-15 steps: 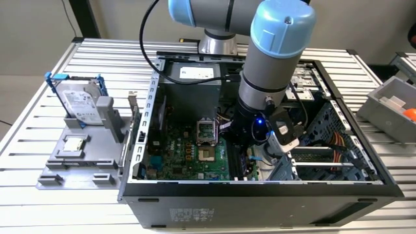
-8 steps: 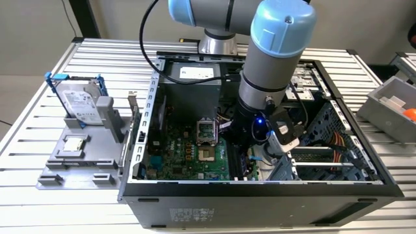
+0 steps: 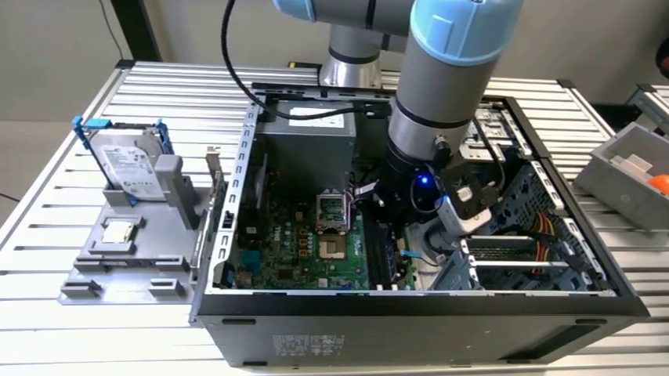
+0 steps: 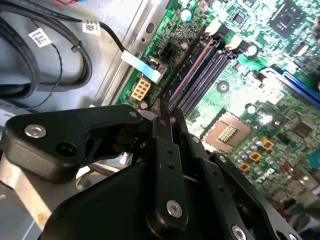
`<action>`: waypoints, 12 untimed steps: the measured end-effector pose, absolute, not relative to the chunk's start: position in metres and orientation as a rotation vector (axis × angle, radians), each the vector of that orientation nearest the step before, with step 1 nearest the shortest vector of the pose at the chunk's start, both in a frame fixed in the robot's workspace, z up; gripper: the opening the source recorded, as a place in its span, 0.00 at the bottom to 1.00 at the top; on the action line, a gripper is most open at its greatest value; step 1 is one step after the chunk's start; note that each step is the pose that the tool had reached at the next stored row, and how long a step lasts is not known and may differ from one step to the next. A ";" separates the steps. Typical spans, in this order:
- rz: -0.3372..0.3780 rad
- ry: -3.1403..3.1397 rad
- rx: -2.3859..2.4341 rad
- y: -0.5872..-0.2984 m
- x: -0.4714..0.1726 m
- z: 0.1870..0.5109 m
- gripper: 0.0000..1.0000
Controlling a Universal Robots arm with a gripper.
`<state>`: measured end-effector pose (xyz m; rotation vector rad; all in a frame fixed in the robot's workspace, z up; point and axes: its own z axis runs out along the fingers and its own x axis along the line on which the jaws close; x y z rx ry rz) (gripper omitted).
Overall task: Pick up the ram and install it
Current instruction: 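Insert the ram into the slot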
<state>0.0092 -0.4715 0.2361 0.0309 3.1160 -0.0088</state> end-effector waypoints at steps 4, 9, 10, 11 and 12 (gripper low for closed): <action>-0.008 3.116 0.031 -0.472 0.009 0.240 1.00; -0.009 3.116 0.031 -0.472 0.009 0.240 0.00; -0.008 3.116 0.031 -0.472 0.009 0.240 0.00; -0.008 3.116 0.031 -0.472 0.009 0.240 0.00; -0.008 3.116 0.031 -0.472 0.009 0.240 0.00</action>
